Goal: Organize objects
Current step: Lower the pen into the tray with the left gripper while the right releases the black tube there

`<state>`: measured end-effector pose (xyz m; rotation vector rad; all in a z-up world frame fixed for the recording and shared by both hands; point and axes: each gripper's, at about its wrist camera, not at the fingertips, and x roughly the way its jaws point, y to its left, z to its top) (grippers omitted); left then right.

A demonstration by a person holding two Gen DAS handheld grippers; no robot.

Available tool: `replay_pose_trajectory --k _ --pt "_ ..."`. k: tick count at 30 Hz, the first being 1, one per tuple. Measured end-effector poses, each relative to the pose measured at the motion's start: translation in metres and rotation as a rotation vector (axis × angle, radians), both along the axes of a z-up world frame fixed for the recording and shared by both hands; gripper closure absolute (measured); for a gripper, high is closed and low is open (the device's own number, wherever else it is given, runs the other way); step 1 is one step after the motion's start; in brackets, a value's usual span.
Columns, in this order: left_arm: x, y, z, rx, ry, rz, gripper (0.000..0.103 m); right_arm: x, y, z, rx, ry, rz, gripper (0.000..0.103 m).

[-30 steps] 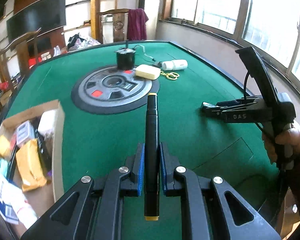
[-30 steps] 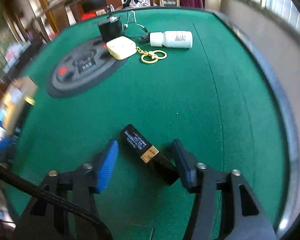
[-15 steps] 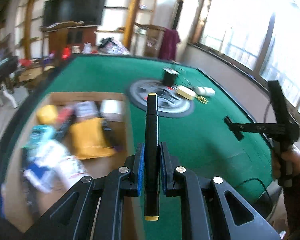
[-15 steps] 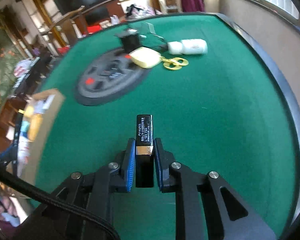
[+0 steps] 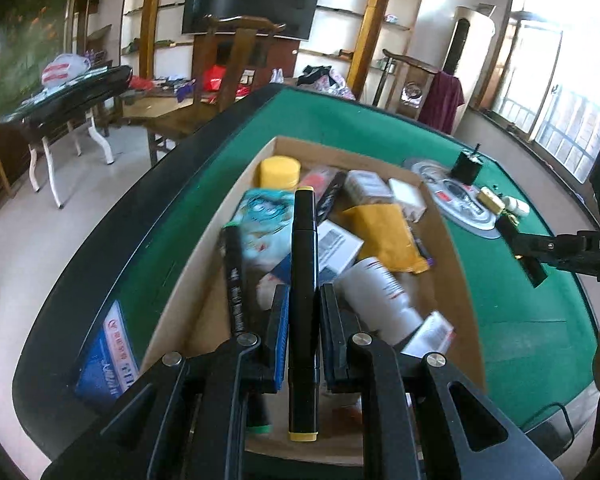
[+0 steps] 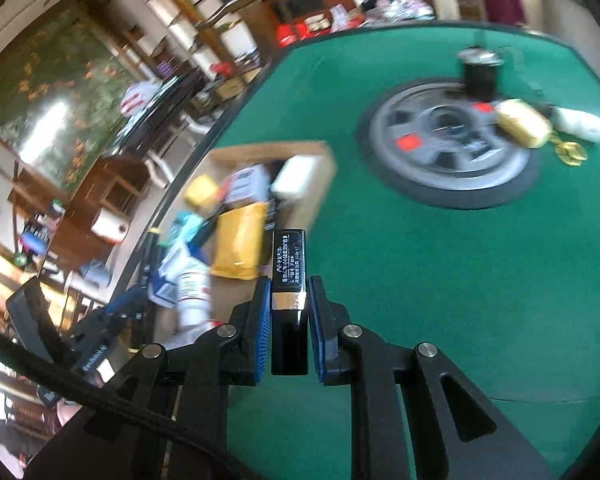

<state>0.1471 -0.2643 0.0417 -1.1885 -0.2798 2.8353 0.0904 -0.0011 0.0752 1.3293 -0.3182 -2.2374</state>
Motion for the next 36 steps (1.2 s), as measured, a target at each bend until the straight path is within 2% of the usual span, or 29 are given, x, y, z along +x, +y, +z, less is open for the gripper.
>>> replay_pose_trajectory --k 7,11,17,24,32,34,36 --pt "0.001 0.004 -0.007 0.026 -0.02 -0.039 0.091 -0.01 -0.069 -0.026 0.031 -0.061 0.089 0.088" --pt "0.007 0.016 -0.01 0.023 -0.026 -0.085 0.091 -0.015 -0.093 -0.037 0.09 -0.059 0.108 0.088" --pt "0.007 0.033 -0.018 -0.025 -0.051 -0.142 0.091 -0.018 -0.109 -0.049 0.152 -0.05 0.111 0.087" --pt "0.013 0.034 -0.013 -0.082 -0.026 -0.097 0.091 -0.014 -0.119 -0.047 0.214 0.0 0.116 0.087" --pt "0.022 0.024 0.007 -0.082 0.03 -0.042 0.09 -0.01 -0.121 -0.048 0.238 0.002 0.135 0.087" --pt "0.024 0.024 0.009 -0.09 0.035 -0.026 0.087 -0.01 -0.123 -0.05 0.233 -0.01 0.14 0.087" --pt "0.024 0.023 0.01 -0.088 0.038 -0.012 0.072 -0.01 -0.12 -0.049 0.239 -0.008 0.142 0.087"
